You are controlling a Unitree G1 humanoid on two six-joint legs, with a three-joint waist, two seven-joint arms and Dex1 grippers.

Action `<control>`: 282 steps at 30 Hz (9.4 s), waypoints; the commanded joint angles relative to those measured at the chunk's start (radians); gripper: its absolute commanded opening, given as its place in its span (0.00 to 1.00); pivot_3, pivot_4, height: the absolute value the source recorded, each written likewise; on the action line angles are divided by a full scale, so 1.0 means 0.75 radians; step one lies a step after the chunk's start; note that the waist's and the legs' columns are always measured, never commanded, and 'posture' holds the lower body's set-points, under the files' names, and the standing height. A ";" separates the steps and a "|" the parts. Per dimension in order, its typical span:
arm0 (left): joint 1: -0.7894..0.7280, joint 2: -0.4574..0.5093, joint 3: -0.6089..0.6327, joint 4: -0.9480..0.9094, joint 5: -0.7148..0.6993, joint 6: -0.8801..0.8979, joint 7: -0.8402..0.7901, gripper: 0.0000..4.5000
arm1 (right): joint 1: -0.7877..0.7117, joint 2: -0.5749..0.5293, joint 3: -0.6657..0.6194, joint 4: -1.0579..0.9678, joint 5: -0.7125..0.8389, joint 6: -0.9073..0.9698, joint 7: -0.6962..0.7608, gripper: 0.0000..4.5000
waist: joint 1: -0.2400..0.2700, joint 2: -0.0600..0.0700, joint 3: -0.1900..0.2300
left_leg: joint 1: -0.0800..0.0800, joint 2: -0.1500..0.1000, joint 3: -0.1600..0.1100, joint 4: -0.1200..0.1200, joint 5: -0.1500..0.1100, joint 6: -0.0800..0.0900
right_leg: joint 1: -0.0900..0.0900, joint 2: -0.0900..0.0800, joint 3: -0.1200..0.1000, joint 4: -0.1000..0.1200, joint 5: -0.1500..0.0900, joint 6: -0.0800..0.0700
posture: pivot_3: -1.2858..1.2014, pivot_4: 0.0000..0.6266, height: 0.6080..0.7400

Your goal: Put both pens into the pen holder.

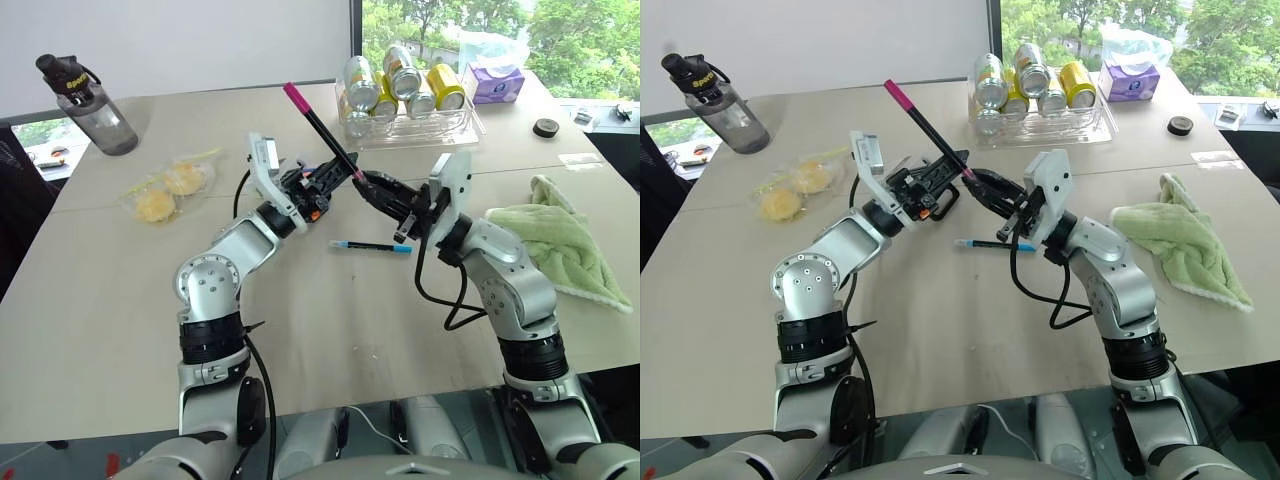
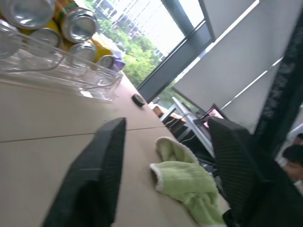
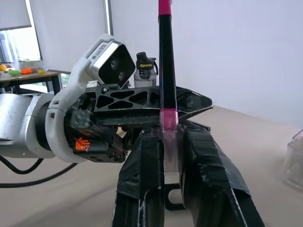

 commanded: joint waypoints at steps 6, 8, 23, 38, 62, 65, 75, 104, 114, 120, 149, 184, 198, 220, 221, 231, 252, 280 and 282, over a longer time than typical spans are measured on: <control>0.050 0.076 -0.030 -0.126 -0.037 -0.013 -0.042 0.01 | -0.088 0.017 -0.104 0.071 0.055 -0.020 -0.067 0.00 | 0.003 0.000 0.000 | 0.000 0.000 0.001 0.000 0.000 0.000 | 0.000 0.000 0.001 0.000 0.000 0.000 | 0.52 0.24 1.00; 0.056 0.080 -0.027 -0.124 -0.044 -0.015 -0.032 0.01 | -0.108 0.028 -0.134 0.091 0.070 -0.022 -0.088 0.00 | 0.004 0.000 0.000 | 0.000 0.000 0.000 0.000 0.000 0.000 | 0.000 0.000 0.000 0.000 0.000 0.000 | 0.52 0.24 1.00; 0.072 0.068 0.020 -0.091 -0.178 -0.074 -0.060 0.49 | -0.060 0.003 -0.037 0.044 0.083 0.013 -0.019 0.00 | 0.002 0.000 0.000 | 0.000 0.000 0.000 -0.001 0.000 0.000 | 0.000 0.000 0.000 -0.001 0.000 0.000 | 0.52 0.24 1.00; 0.089 0.061 -0.028 -0.069 -0.161 -0.122 -0.118 0.24 | 0.021 -0.058 0.015 -0.066 0.177 0.117 0.076 0.00 | 0.005 0.000 0.000 | 0.000 0.000 0.000 -0.002 0.000 0.000 | 0.000 0.000 0.001 -0.001 0.000 0.000 | 0.52 0.24 1.00; -0.005 0.296 -0.359 -0.118 0.671 -0.687 -0.296 0.00 | 0.006 -0.416 -0.252 0.080 0.176 0.068 0.224 0.81 | 0.033 -0.001 0.001 | 0.000 0.000 0.001 -0.005 0.000 0.000 | 0.000 0.000 0.001 -0.005 0.000 0.000 | 0.52 0.24 1.00; -0.026 0.375 -0.470 -0.046 1.005 -0.919 -0.269 0.00 | 0.020 -0.475 -0.309 0.094 0.227 0.073 0.288 0.81 | 0.036 -0.001 0.001 | -0.001 0.000 0.000 -0.006 0.000 0.000 | 0.000 0.000 0.001 -0.007 0.000 0.000 | 0.52 0.24 1.00; 0.004 0.305 -0.489 0.100 1.221 -1.176 -0.218 0.00 | 0.025 -0.483 -0.331 0.063 0.279 0.106 0.276 0.81 | 0.041 -0.001 0.001 | -0.004 0.001 0.000 -0.009 0.000 0.001 | -0.002 0.000 0.000 -0.010 0.000 0.000 | 0.52 0.24 1.00; 0.034 -0.088 -0.046 -0.120 0.347 -0.315 0.123 0.00 | 0.361 -0.650 -0.504 -0.196 0.457 0.295 0.300 0.81 | 0.055 -0.003 0.001 | -0.016 0.001 -0.002 0.001 0.000 0.000 | -0.010 0.000 -0.002 -0.006 0.000 0.000 | 0.52 0.24 1.00; 0.283 -0.134 0.038 -0.307 -0.260 -0.023 0.432 0.00 | 1.020 -0.828 -0.738 -0.452 0.425 0.311 0.363 0.81 | 0.078 -0.003 0.001 | -0.014 0.001 -0.001 0.010 0.000 0.000 | -0.006 0.001 -0.002 0.000 0.002 0.002 | 0.52 0.24 1.00; 0.294 -0.184 0.035 -0.245 -0.406 -0.056 0.599 0.00 | 1.033 -0.768 -0.605 -0.428 0.319 0.237 0.294 0.81 | 0.081 -0.007 0.004 | 0.009 0.003 0.005 0.012 -0.001 0.000 | 0.018 0.000 -0.003 -0.008 0.006 0.013 | 0.52 0.24 1.00; 0.285 -0.163 -0.041 -0.216 -0.703 -0.235 0.778 0.00 | 0.775 -0.683 -0.322 -0.115 -0.037 -0.187 0.246 0.00 | 0.100 -0.009 0.004 | 0.010 0.006 0.007 0.008 -0.001 0.001 | 0.021 0.000 -0.006 -0.022 0.011 0.007 | 0.52 0.24 1.00; 0.283 -0.143 -0.215 -0.276 -0.875 -0.343 0.784 0.00 | 0.136 -0.451 -0.010 -0.359 -0.008 0.189 0.056 0.00 | 0.101 -0.008 0.005 | 0.004 0.009 0.014 0.002 -0.002 0.004 | 0.011 0.001 -0.003 -0.024 0.013 0.006 | 0.52 0.24 1.00; 0.290 -0.120 -0.232 -0.283 -0.866 -0.359 0.784 0.00 | 0.151 -0.501 -0.044 -0.395 0.005 0.209 0.056 0.00 | 0.101 -0.008 0.005 | 0.004 0.009 0.014 0.000 -0.002 0.004 | 0.010 0.001 -0.002 -0.024 0.013 0.006 | 0.52 0.24 1.00; 0.293 -0.094 -0.240 -0.269 -0.832 -0.371 0.762 0.00 | 0.141 -0.522 -0.024 -0.430 0.020 0.243 0.059 0.00 | 0.101 -0.008 0.005 | 0.004 0.009 0.014 -0.002 -0.002 0.004 | 0.010 0.001 -0.002 -0.025 0.013 0.006 | 0.52 0.24 1.00; 0.293 -0.094 -0.241 -0.269 -0.831 -0.370 0.761 0.00 | 0.140 -0.529 -0.020 -0.433 0.015 0.250 0.059 0.00 | 0.101 -0.008 0.005 | 0.004 0.009 0.014 -0.002 -0.002 0.004 | 0.010 0.001 -0.002 -0.026 0.013 0.006 | 0.52 0.24 1.00; 0.301 -0.100 -0.247 -0.267 -0.828 -0.374 0.748 0.00 | 0.120 -0.545 -0.003 -0.435 -0.005 0.293 0.049 0.00 | 0.101 -0.008 0.005 | 0.004 0.009 0.014 -0.004 -0.002 0.004 | 0.010 0.001 -0.002 -0.027 0.013 0.006 | 0.52 0.24 1.00; 0.289 -0.090 -0.256 -0.237 -0.807 -0.349 0.717 0.00 | 0.039 -0.534 0.040 -0.468 -0.029 0.378 0.007 0.00 | 0.101 -0.008 0.005 | 0.004 0.009 0.014 -0.006 -0.002 0.004 | 0.009 0.001 -0.002 -0.028 0.013 0.006 | 0.52 0.24 1.00; 0.282 -0.092 -0.241 -0.236 -0.745 -0.344 0.691 0.00 | 0.041 -0.563 0.045 -0.516 -0.026 0.466 0.011 0.00 | 0.101 -0.008 0.005 | 0.004 0.010 0.014 -0.007 -0.002 0.004 | 0.009 0.001 -0.002 -0.029 0.013 0.006 | 0.52 0.24 1.00; 0.282 -0.092 -0.237 -0.237 -0.741 -0.349 0.692 0.00 | 0.049 -0.571 0.039 -0.520 -0.022 0.467 0.016 0.00 | 0.100 -0.008 0.005 | 0.004 0.010 0.014 -0.007 -0.002 0.004 | 0.009 0.001 -0.002 -0.030 0.013 0.006 | 0.52 0.24 1.00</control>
